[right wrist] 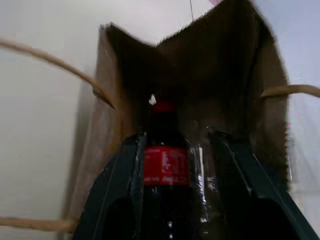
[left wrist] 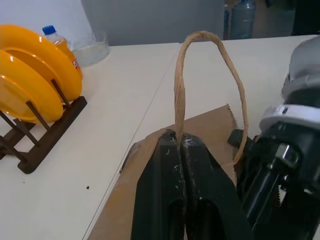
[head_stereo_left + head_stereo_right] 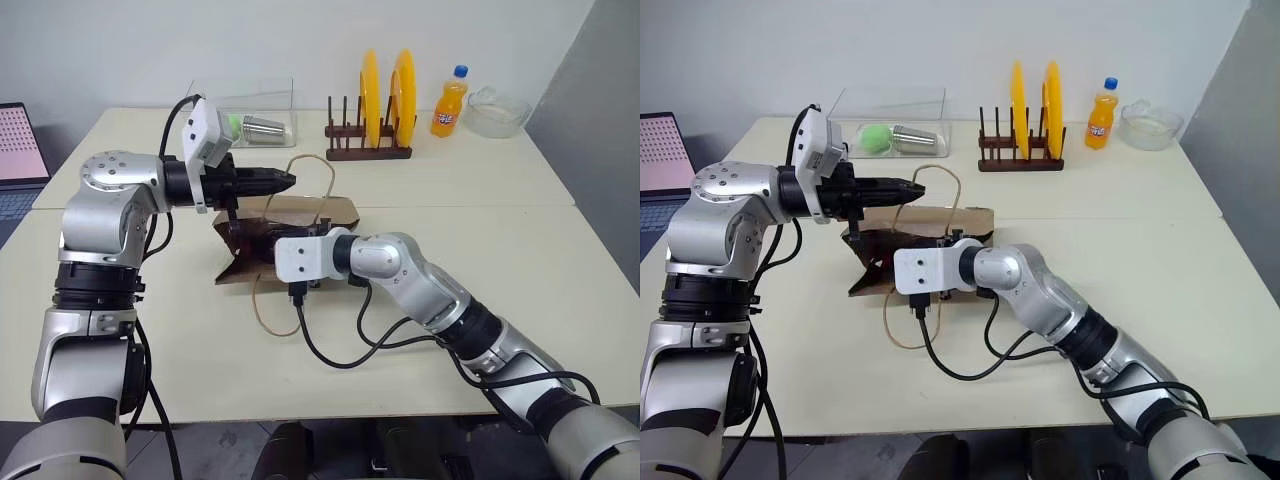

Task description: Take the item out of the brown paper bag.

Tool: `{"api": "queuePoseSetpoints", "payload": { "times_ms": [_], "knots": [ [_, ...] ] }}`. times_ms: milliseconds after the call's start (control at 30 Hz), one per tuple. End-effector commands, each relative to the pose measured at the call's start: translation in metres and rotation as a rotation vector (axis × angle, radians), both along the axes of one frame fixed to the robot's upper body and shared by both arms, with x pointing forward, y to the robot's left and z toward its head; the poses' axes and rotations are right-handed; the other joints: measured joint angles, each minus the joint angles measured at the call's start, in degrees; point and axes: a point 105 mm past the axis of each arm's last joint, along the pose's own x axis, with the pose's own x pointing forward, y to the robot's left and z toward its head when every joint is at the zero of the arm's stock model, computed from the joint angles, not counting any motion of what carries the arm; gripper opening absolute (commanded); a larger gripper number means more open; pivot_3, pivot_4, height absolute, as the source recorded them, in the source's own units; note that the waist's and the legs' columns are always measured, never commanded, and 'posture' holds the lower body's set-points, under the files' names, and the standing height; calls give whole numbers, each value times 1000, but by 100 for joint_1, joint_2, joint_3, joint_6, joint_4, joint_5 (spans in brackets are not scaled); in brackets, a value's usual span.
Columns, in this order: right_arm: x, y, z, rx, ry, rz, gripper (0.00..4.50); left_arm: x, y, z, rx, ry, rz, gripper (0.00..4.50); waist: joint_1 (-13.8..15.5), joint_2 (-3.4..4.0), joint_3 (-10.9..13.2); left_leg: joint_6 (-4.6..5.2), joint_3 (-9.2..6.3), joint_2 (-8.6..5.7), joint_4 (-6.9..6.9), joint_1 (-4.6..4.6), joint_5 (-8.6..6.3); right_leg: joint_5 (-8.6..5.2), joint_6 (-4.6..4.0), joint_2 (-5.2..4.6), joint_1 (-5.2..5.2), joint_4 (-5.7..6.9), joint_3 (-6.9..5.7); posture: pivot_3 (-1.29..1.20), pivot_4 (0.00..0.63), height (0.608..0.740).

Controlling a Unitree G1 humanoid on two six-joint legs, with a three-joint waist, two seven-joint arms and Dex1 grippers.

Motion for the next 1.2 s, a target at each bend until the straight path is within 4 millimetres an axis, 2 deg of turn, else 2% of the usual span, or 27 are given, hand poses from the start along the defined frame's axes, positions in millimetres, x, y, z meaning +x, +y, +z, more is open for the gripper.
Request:
{"api": "queuePoseSetpoints", "payload": {
  "times_ms": [33,133,200,333,400,667,967,1200],
  "knots": [
    [-2,4,1,-30,-79,29,2032,-2,0,25,-47,-76,2,0,0,0,0,0,0,0,0,0,0,0,0,0,0,0,0,0,150,740],
    [-3,4,-9,-50,-39,19,2032,-2,-2,28,-58,-76,-1,0,-5,0,0,0,1,0,0,0,0,0,0,0,0,0,1,0,150,740],
    [-3,6,-12,-45,-17,15,2413,-2,-5,29,-57,-76,-6,0,-6,0,0,0,0,1,0,0,0,0,0,0,0,0,0,0,150,740],
    [1,9,-12,-38,-29,-13,3619,-3,-6,30,-58,-78,-9,0,-6,0,0,0,-1,1,0,0,0,0,0,1,0,2,0,0,150,740],
    [4,12,-12,-40,-34,-28,4428,-5,-6,31,-55,-79,-14,0,-6,0,0,0,-1,1,0,2,0,0,0,1,0,2,0,0,150,740],
    [27,2,-33,-142,26,-142,4473,-9,-7,29,-42,-86,-29,0,-9,0,0,-1,0,1,0,3,0,0,0,1,1,1,0,0,150,740],
    [52,-10,-47,-248,86,-230,4473,-12,-8,23,-34,-90,-35,0,-13,0,0,0,-1,1,-1,4,0,0,-1,1,2,2,0,0,150,740],
    [59,-10,-53,-281,77,-229,4473,-12,-7,21,-28,-94,-31,0,-18,1,-1,0,0,1,-1,14,0,0,-1,1,7,5,2,0,150,740]
  ]
}}
